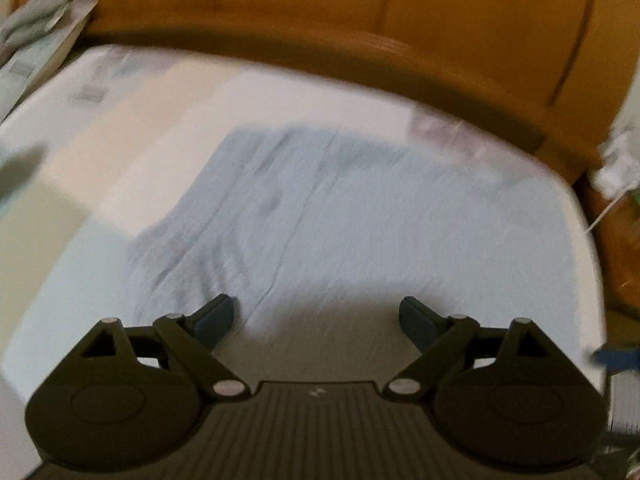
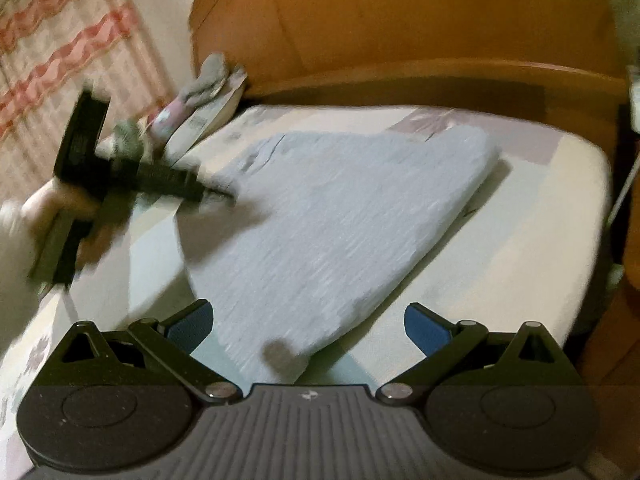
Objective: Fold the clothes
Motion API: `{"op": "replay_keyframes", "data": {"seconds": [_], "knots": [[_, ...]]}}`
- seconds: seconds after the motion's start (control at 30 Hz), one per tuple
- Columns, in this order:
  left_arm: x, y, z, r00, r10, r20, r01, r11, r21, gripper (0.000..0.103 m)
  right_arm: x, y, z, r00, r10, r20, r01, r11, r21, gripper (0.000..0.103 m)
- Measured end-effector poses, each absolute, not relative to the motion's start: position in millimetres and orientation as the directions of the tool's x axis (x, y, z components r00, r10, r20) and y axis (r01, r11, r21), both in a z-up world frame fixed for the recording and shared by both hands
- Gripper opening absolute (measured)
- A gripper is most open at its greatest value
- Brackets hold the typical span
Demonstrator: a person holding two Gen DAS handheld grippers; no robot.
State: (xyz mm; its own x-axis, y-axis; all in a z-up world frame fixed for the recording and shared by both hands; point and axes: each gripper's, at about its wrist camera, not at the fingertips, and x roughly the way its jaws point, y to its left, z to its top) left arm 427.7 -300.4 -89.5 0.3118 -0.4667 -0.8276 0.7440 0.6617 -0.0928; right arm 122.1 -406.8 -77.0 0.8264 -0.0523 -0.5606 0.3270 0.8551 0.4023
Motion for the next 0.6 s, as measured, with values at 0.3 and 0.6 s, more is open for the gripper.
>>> {"op": "replay_keyframes", "data": {"seconds": [0.3,0.6], "knots": [[390.0,-360.4,-48.7,0.282,-0.616,-0.736,0.859,0.504,-0.093,0.090,121.7,-413.0,-79.8,0.824,-0.068,-0.563,0.368,0.820,0.439,0.103],[374.3,-414.9,-91.2,0.143,-0.640,-0.755,0.879,0.433,-0.201,0.091,123.4,-409.3,-79.2,0.823,-0.063,-0.564,0.348,0.841,0.414,0.103]]}}
